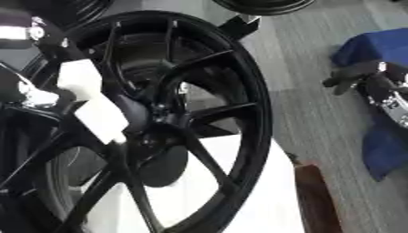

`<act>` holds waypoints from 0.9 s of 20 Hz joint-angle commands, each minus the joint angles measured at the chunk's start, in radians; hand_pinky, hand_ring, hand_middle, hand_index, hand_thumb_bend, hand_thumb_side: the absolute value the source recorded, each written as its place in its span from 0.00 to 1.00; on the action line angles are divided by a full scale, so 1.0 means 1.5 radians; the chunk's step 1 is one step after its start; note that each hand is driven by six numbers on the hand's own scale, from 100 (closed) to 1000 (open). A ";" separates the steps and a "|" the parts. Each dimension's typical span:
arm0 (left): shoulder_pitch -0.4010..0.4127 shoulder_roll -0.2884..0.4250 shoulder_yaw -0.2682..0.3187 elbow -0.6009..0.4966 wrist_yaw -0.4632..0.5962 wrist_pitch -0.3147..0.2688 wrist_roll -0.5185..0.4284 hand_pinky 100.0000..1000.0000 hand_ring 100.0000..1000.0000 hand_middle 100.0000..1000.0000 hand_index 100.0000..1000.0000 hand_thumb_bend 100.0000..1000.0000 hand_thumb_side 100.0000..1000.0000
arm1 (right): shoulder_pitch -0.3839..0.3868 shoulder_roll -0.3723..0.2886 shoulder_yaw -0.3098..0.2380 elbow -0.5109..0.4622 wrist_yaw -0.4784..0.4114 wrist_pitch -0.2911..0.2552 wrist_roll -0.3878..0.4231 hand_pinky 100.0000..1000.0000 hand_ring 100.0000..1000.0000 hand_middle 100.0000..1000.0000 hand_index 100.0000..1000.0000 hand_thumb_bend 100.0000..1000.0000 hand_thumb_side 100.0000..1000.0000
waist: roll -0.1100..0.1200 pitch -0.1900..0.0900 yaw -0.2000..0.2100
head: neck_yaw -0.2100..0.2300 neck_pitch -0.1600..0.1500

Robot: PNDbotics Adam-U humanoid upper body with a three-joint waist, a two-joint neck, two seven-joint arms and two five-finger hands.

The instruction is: Pull the pin out of the wheel hub.

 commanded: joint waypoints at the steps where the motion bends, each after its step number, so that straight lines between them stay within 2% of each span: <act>1: -0.011 0.008 0.008 0.000 0.011 0.008 0.016 0.74 0.68 0.52 0.72 0.18 0.30 | -0.005 -0.007 -0.001 -0.016 0.008 -0.001 0.004 0.94 0.71 0.49 0.70 0.00 0.62 | -0.005 -0.011 -0.001 | 0.003 -0.006; 6: -0.011 0.003 0.009 -0.003 0.038 0.025 0.071 0.67 0.58 0.40 0.59 0.14 0.28 | -0.005 -0.006 -0.001 -0.016 0.011 0.000 0.004 0.94 0.71 0.49 0.70 0.00 0.62 | -0.005 -0.011 -0.001 | 0.005 -0.006; 9: -0.011 -0.002 0.008 -0.004 0.053 0.033 0.105 0.62 0.53 0.32 0.48 0.13 0.17 | -0.005 -0.006 -0.002 -0.016 0.011 0.000 0.003 0.94 0.71 0.49 0.70 0.00 0.62 | -0.005 -0.011 -0.002 | 0.005 -0.006; 10: -0.011 -0.003 0.008 -0.004 0.057 0.034 0.116 0.60 0.50 0.27 0.42 0.12 0.11 | -0.006 -0.006 -0.002 -0.016 0.010 0.001 0.003 0.94 0.71 0.49 0.70 0.00 0.62 | -0.006 -0.011 -0.002 | 0.004 -0.006; 12: -0.010 -0.004 0.010 -0.005 0.065 0.037 0.137 0.58 0.48 0.23 0.38 0.12 0.03 | -0.006 -0.006 -0.002 -0.016 0.010 0.001 0.003 0.95 0.71 0.49 0.70 0.00 0.62 | -0.006 -0.012 -0.002 | 0.003 -0.006; 13: -0.008 -0.005 0.013 -0.005 0.072 0.038 0.147 0.58 0.48 0.22 0.37 0.12 0.04 | -0.006 -0.006 -0.002 -0.016 0.010 0.001 0.003 0.95 0.71 0.49 0.70 0.00 0.62 | -0.006 -0.012 -0.002 | 0.002 -0.005; 15: -0.003 -0.001 0.026 -0.012 0.087 0.038 0.166 0.57 0.47 0.19 0.34 0.09 0.04 | -0.006 -0.006 -0.002 -0.016 0.011 0.002 0.003 0.95 0.71 0.49 0.70 0.00 0.62 | -0.006 -0.012 -0.002 | -0.001 -0.006; 18: 0.010 0.014 0.071 -0.040 0.115 0.037 0.200 0.56 0.46 0.16 0.30 0.07 0.04 | -0.006 -0.006 -0.003 -0.016 0.011 0.003 0.001 0.95 0.71 0.49 0.70 0.00 0.62 | -0.006 -0.012 0.000 | -0.004 -0.004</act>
